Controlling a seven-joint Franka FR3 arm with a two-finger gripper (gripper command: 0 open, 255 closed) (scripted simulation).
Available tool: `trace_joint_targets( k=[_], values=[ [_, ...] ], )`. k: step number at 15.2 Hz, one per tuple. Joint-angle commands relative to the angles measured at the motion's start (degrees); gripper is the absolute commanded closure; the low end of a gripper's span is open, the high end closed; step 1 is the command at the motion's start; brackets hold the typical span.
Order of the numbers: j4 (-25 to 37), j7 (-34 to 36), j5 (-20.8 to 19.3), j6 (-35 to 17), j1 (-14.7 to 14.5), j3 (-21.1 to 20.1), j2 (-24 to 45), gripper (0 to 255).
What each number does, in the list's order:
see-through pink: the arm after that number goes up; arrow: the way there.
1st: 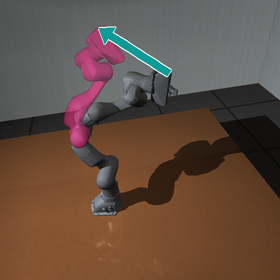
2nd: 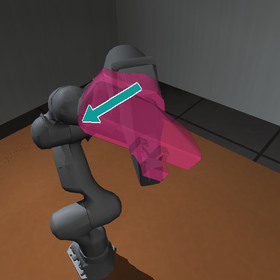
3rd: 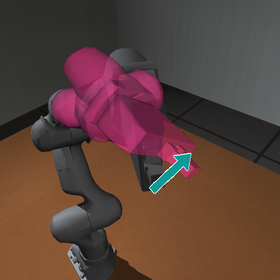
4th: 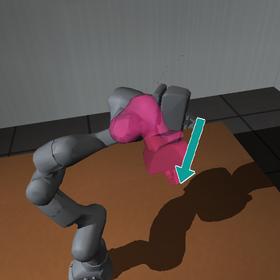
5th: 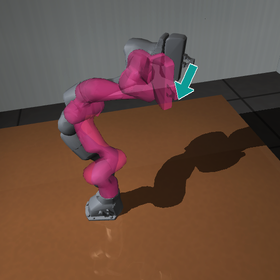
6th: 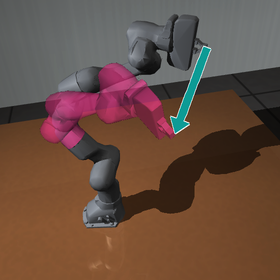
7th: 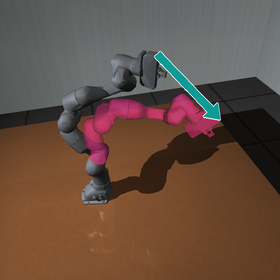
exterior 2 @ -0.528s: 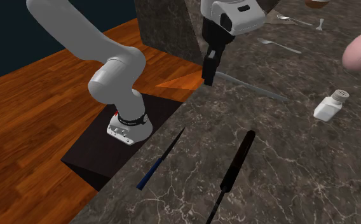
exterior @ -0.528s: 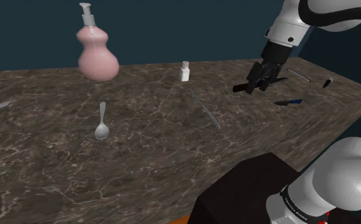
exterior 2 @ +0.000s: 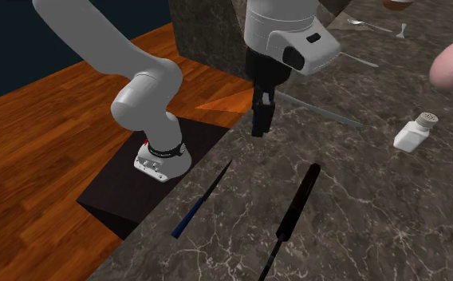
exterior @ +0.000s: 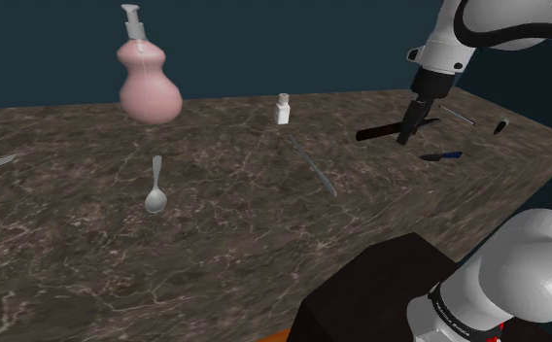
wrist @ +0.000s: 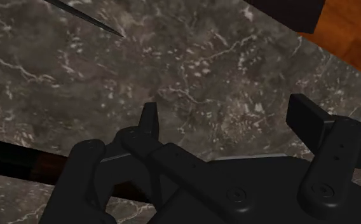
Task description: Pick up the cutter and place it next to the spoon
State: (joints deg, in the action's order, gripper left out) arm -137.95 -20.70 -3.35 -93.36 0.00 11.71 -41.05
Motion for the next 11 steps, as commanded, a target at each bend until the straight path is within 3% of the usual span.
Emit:
trace_joint_targets(
  k=[1, 11],
  values=[
    [0.93, -7.07, -3.26, -0.13, -0.46, 2.67, 1.57, 0],
    [10.78, -39.37, -14.44, -5.88, -4.43, 14.83, 15.67, 0]
  ],
)
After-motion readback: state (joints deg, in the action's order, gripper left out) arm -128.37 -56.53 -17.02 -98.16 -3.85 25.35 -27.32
